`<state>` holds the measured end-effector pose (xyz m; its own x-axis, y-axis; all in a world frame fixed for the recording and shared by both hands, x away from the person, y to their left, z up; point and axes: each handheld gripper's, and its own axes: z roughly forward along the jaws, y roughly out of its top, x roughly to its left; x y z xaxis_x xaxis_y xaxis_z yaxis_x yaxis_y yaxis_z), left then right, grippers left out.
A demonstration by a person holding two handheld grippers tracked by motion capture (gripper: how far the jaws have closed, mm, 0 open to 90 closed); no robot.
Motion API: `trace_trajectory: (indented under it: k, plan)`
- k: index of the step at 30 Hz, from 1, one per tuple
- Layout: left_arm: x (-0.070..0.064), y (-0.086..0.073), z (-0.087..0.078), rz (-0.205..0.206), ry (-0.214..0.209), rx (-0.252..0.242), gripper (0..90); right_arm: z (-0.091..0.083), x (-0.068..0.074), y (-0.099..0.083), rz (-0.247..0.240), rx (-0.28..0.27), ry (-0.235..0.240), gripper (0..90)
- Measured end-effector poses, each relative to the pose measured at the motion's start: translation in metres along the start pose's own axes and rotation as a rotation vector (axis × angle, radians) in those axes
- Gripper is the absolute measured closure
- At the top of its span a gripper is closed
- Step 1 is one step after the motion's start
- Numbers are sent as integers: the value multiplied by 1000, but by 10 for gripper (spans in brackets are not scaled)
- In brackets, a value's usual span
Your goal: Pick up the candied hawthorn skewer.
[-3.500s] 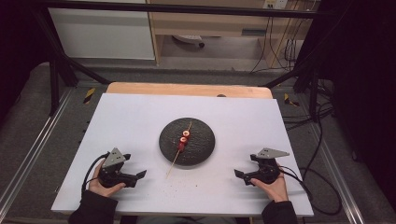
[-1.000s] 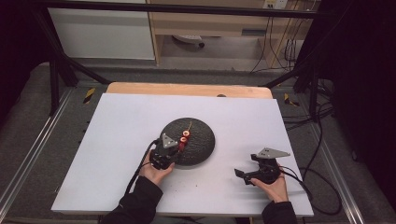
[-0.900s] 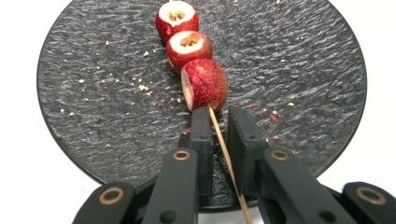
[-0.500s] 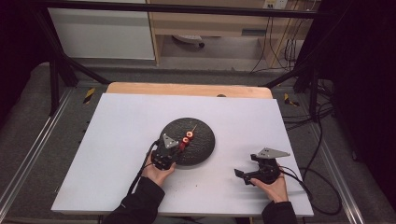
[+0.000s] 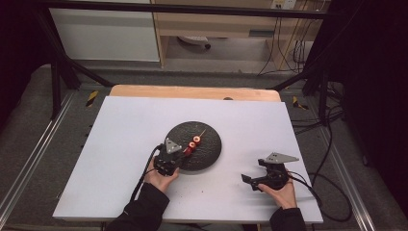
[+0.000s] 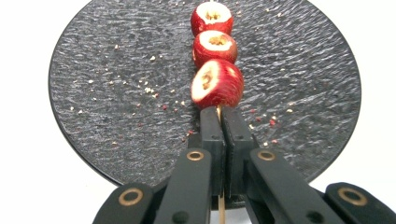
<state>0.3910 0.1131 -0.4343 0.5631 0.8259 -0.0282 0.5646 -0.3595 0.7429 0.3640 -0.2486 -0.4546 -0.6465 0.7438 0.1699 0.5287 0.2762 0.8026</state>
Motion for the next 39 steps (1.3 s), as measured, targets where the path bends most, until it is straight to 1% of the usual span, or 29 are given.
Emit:
trace_trajectory:
  k: [9,12,14,16,17,22,24,26,28,29,30,31,36,39]
  plan:
    - [6,-5,-12,-3,-31,-41,884,0,0,0,6,-2,-1,13]
    - [8,-7,-18,5,-38,-54,884,0,0,0,6,1,-1,13]
    - [10,-9,-22,6,-42,-61,884,0,0,0,7,0,-1,13]
    - [13,-12,-27,3,-58,-79,883,0,0,0,3,0,-1,12]
    - [13,-12,-27,3,-58,-79,883,0,0,0,4,1,-2,13]
    - [17,-17,-38,7,-73,-107,883,1,0,0,7,-1,-1,12]
    - [18,-21,-43,12,-84,-126,884,1,1,-1,11,0,-1,12]
    - [19,-24,-47,19,-83,-134,883,1,1,-1,15,0,0,13]
    - [21,-29,-52,25,-97,-145,884,1,1,-1,15,-1,0,12]
    - [22,-31,-53,28,-97,-149,883,1,1,-1,17,-2,-1,12]
    - [23,-35,-57,24,-108,-158,883,1,2,0,18,0,-1,12]
    - [23,-35,-57,24,-108,-158,883,1,2,0,18,0,-1,12]
    - [27,-47,-66,31,-114,-175,883,3,6,0,18,-2,7,12]
    - [29,-52,-69,46,-116,-185,883,4,8,2,17,1,10,11]
